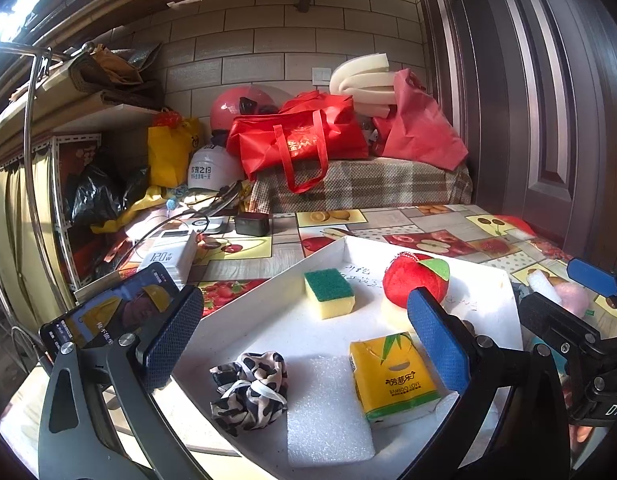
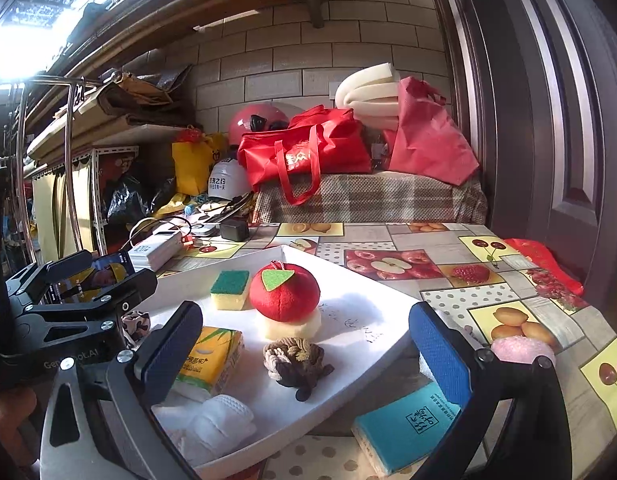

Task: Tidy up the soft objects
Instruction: 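Withdraw both grippers from the tray toward the tissue pack and pink plush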

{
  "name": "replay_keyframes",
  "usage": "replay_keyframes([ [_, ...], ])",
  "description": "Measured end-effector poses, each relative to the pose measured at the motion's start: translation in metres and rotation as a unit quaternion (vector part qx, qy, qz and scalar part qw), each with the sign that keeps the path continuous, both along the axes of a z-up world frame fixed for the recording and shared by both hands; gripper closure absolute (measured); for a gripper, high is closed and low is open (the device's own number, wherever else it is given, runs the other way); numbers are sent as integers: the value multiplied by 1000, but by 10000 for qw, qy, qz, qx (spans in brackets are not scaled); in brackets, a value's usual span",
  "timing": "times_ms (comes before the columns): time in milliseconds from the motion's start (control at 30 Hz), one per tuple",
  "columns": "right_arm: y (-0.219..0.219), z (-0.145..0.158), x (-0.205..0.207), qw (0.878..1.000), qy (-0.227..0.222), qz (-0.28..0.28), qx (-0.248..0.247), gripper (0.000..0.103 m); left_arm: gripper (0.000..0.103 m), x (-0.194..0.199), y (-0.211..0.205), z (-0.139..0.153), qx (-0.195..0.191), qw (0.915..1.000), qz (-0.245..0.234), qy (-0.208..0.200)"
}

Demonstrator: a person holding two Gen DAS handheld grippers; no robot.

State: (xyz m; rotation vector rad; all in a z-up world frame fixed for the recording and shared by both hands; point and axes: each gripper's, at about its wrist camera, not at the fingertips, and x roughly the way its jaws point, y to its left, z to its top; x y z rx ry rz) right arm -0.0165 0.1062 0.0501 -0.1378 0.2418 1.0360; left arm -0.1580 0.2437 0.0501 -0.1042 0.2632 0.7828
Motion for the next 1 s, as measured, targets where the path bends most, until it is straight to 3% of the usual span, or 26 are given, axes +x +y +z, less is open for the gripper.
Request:
replay_keyframes([
  [400,-46,-4,16,9998,90,60,-187,0,0,8,-29,0,25,9992,-397,37],
  [600,-85,-3,51,9988,181,-427,-145,0,0,14,-45,1,102,9979,-629,95],
  [733,-118,-3,86,9929,442,-1107,-39,0,0,18,-50,1,-4,9963,-852,86],
  [867,-147,-4,120,9819,798,-1696,273,0,0,30,-73,1,-56,9888,-1476,223],
  [1000,-160,-6,141,9762,1132,-1817,351,0,0,60,-107,-3,-12,9727,-2208,713],
])
